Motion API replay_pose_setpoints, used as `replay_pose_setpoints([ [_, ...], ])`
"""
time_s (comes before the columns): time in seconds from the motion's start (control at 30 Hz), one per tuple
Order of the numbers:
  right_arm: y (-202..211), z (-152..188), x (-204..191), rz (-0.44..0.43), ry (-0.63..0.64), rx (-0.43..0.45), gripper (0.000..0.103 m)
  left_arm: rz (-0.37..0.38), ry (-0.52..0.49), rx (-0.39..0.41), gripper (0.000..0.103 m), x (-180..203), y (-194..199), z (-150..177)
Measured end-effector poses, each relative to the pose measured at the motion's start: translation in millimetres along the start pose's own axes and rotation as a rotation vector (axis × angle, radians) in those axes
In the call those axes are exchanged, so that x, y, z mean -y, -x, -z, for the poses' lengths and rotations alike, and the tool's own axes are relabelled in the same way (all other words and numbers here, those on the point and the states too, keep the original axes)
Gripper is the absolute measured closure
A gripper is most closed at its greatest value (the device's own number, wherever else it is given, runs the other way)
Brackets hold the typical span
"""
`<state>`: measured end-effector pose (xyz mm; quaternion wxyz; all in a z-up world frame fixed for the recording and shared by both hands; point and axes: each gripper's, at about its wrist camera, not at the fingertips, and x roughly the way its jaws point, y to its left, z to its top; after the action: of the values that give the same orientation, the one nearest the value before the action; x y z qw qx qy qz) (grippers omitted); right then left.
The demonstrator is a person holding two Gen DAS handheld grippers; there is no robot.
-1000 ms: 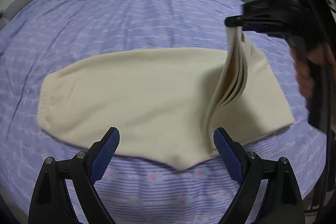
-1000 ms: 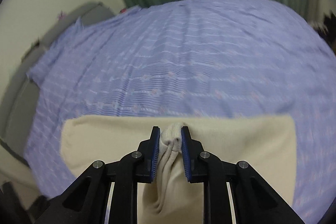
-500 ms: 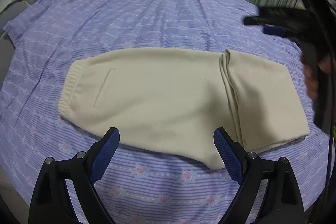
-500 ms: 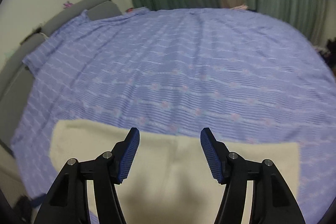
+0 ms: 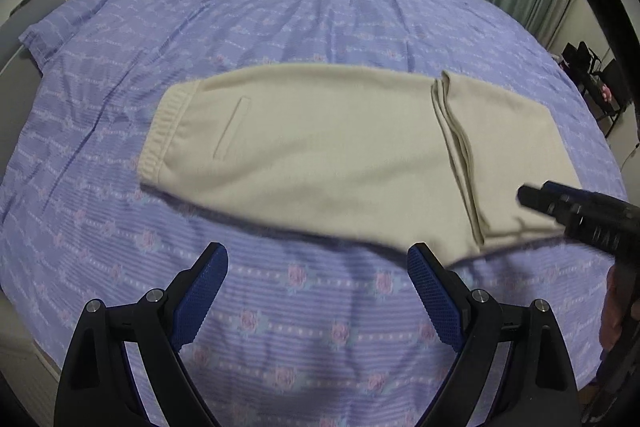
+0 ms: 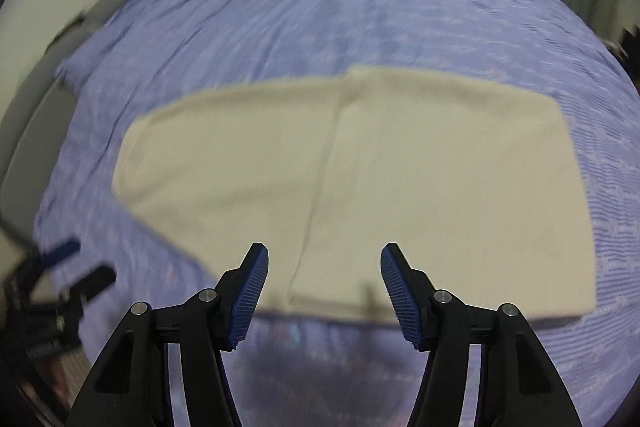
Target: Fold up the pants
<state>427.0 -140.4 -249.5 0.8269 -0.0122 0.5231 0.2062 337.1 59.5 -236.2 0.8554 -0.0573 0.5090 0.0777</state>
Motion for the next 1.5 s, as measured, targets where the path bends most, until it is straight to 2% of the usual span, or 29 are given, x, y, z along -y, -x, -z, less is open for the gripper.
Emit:
replay_pose_setpoints([
  [0.03,-4,5,-6,-0.004,0.027,-0.022,0.053,0.003,0.0,-0.006,0.011,0,0,3],
  [0.17,-18,14,-22,0.02,0.108,-0.06,0.055,0.026,0.004,-0.026,0.011,5,3,12],
  [0.23,-29,15,-24,0.03,0.113,-0.081,0.063,0.029,-0.002,-0.028,0.011,8,5,13],
  [0.37,-50,14,-21,0.06,0.098,-0.137,0.067,0.046,-0.013,-0.027,0.011,14,11,13],
  [0.4,-52,15,-21,0.063,0.098,-0.14,0.072,0.049,-0.017,-0.024,0.011,15,13,12],
  [0.43,-52,15,-19,0.071,0.095,-0.143,0.078,0.05,-0.02,-0.021,0.011,15,14,11],
  [0.47,-51,16,-18,0.069,0.091,-0.141,0.079,0.05,-0.025,-0.013,0.011,17,17,10],
  [0.5,-48,15,-17,0.06,0.083,-0.136,0.087,0.052,-0.026,-0.008,0.011,17,19,10],
  [0.63,-34,12,-20,0.053,0.094,-0.116,0.093,0.056,-0.024,0.001,0.011,16,24,7],
  [0.8,-12,12,-24,0.023,0.116,-0.1,0.095,0.053,-0.015,0.001,0.011,13,28,8],
  [0.83,-12,14,-26,0.01,0.133,-0.11,0.101,0.05,-0.012,-0.002,0.011,12,28,9],
  [0.93,-28,19,-30,-0.017,0.154,-0.174,0.101,0.049,-0.003,-0.014,0.011,11,25,10],
  [1.0,-39,26,-35,0.003,0.177,-0.202,0.101,0.045,-0.006,-0.018,0.011,12,25,11],
  [1.07,-31,29,-34,-0.015,0.134,-0.166,0.101,0.043,-0.01,-0.01,0.011,12,27,12],
  [1.1,-25,29,-32,-0.009,0.109,-0.136,0.096,0.041,-0.009,-0.003,0.011,11,29,12],
  [1.13,-17,27,-28,0.005,0.082,-0.103,0.081,0.04,-0.003,0.002,0.011,10,30,13],
  [1.2,-8,24,-23,0.041,0.054,-0.06,0.068,0.042,0.01,0.0,0.011,10,29,13],
  [1.5,-40,10,-18,0.054,0.079,-0.136,0.069,0.055,0.004,-0.005,0.011,16,26,10],
])
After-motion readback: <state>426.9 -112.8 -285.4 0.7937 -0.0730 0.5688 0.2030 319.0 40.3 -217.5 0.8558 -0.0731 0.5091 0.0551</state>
